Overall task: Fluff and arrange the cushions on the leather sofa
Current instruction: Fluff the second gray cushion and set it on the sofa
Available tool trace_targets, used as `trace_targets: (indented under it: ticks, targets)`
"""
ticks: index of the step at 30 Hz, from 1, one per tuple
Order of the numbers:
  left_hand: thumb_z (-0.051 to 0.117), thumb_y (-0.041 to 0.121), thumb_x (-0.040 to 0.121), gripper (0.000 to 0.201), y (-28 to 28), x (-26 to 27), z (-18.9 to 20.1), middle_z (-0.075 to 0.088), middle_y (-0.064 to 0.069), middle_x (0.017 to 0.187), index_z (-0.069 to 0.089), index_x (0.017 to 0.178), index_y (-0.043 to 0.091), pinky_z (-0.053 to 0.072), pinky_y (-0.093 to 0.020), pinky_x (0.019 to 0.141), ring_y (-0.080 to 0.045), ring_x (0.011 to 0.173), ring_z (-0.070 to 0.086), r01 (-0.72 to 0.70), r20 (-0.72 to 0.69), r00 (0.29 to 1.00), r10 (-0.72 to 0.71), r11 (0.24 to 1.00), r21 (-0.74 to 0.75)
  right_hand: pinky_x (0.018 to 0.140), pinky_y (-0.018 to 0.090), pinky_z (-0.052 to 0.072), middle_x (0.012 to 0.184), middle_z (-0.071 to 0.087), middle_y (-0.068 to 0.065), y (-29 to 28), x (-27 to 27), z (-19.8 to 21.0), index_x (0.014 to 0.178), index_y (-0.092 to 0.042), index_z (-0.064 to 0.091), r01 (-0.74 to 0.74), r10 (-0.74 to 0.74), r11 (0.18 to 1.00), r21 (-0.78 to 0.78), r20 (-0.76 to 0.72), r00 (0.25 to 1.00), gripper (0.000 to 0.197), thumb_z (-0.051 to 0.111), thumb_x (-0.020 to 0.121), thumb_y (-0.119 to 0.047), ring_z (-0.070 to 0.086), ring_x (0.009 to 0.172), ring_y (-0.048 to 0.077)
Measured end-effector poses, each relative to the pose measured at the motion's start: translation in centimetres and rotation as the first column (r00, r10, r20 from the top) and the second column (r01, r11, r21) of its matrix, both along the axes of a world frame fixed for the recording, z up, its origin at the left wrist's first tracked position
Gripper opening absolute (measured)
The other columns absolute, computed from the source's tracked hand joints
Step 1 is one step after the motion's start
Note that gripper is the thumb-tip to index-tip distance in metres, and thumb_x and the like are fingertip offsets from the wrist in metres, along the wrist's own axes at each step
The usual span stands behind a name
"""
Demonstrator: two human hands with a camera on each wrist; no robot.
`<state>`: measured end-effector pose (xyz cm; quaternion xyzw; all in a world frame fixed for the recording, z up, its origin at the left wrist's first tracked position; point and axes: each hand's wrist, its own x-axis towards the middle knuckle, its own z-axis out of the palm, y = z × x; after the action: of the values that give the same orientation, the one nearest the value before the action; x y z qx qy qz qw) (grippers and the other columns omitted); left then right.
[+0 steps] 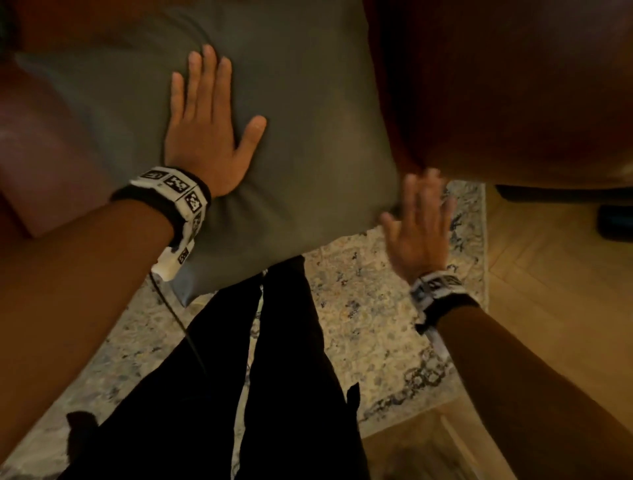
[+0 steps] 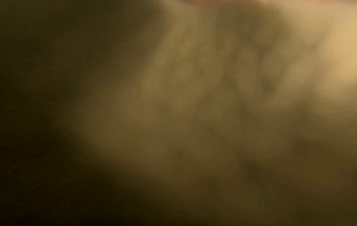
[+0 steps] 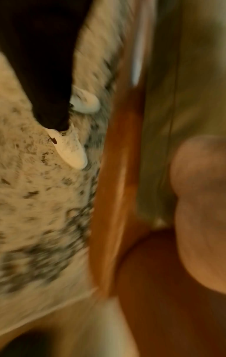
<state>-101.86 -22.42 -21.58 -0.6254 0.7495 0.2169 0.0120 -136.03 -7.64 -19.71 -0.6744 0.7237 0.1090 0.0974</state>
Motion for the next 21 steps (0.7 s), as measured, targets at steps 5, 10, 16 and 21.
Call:
trace_targets:
  ticks: [5,10,16,21]
  targets:
    - [0.021,0.064,0.104,0.084,0.1,1.4,1.0,0.002,-0.014,0.172,0.007,0.164,0.007,-0.002,-0.046,0.129,-0.029,0.159,-0.001,-0.011,-0.065,0.998,0.014,0.999,0.036,0.127,0.062,0.008,0.170,0.008,0.029,-2.5,3.3,4.2,0.165,-0.004,0.017,-0.121,0.127,0.991,-0.060,0.111,0.986,0.071,0.028,0.110,-0.049,0.008,0.159,0.041]
    - [0.031,0.064,0.104,0.082,-0.3,4.2,2.6,0.001,-0.006,0.173,0.007,0.165,0.016,-0.003,-0.039,0.129,-0.021,0.160,-0.002,0.064,-0.178,0.983,-0.044,0.992,0.108,0.129,0.056,0.010,0.170,0.022,0.018,-11.0,14.1,4.8,0.162,-0.006,0.029,-0.472,0.525,0.849,-0.239,0.270,0.807,0.064,0.040,0.111,-0.041,0.019,0.159,0.034]
    - [0.023,0.061,0.106,0.077,6.1,11.0,3.3,0.003,-0.007,0.173,0.007,0.165,0.015,0.000,-0.044,0.129,-0.028,0.160,-0.001,-0.085,0.039,0.996,0.084,0.996,0.013,0.128,0.058,0.006,0.174,0.013,0.008,-15.0,17.2,2.4,0.167,-0.022,0.019,-0.612,0.630,0.777,-0.148,0.198,0.751,0.066,0.026,0.110,-0.055,0.010,0.161,0.030]
    - [0.029,0.060,0.104,0.083,9.5,2.9,5.3,0.003,-0.017,0.171,0.011,0.163,0.005,0.002,-0.049,0.129,-0.032,0.159,0.000,-0.284,-0.063,0.957,0.283,0.959,-0.017,0.127,0.061,0.006,0.174,0.013,0.008,-14.3,16.1,0.7,0.167,-0.025,0.019,-0.605,0.621,0.783,-0.143,0.156,0.768,0.067,0.026,0.108,-0.056,0.009,0.161,0.031]
